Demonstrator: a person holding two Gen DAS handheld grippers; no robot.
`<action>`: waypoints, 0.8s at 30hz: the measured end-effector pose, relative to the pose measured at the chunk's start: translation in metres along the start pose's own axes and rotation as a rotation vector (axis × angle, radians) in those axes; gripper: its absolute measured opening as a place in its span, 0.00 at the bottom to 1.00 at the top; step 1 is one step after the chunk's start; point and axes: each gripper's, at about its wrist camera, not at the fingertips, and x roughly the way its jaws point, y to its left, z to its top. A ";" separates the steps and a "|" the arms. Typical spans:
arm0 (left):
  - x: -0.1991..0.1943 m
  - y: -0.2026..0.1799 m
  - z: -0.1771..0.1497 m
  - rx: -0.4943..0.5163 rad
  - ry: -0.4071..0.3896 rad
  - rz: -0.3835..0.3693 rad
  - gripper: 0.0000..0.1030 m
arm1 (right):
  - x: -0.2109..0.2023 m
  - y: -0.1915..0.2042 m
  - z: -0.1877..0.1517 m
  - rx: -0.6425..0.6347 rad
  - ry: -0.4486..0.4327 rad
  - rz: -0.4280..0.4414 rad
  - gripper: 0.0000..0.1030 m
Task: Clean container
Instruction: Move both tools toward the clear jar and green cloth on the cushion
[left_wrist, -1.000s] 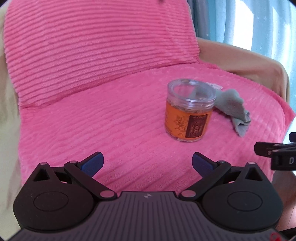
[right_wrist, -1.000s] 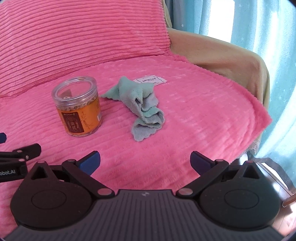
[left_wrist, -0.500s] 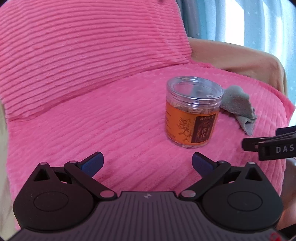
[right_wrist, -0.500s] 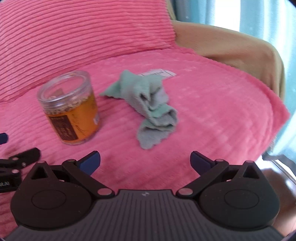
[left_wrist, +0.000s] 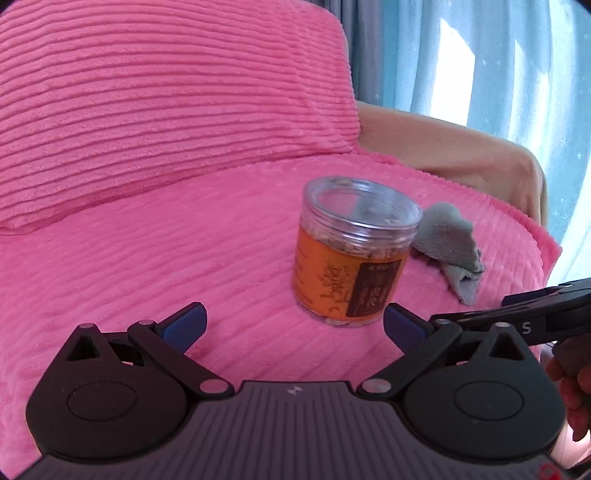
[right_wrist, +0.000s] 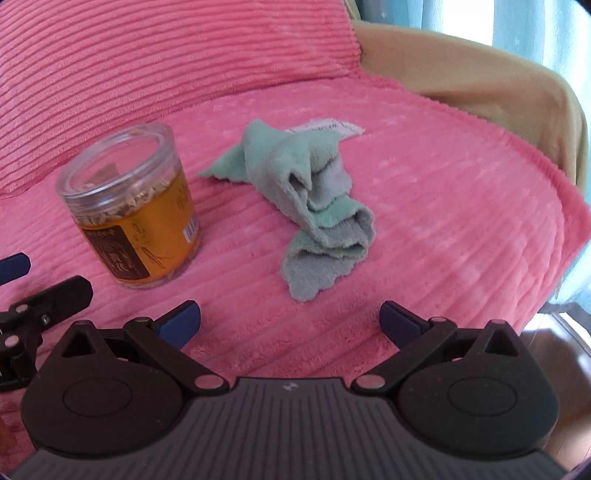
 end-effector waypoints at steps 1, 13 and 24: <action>0.002 -0.002 0.000 0.008 0.008 -0.008 0.99 | 0.002 -0.001 0.000 -0.001 0.007 0.001 0.99; 0.012 -0.014 -0.006 0.093 0.085 0.007 0.99 | 0.008 -0.002 0.000 -0.011 0.018 0.017 1.00; 0.016 -0.015 -0.005 0.095 0.108 0.018 0.99 | 0.006 -0.002 -0.003 0.003 -0.013 0.017 1.00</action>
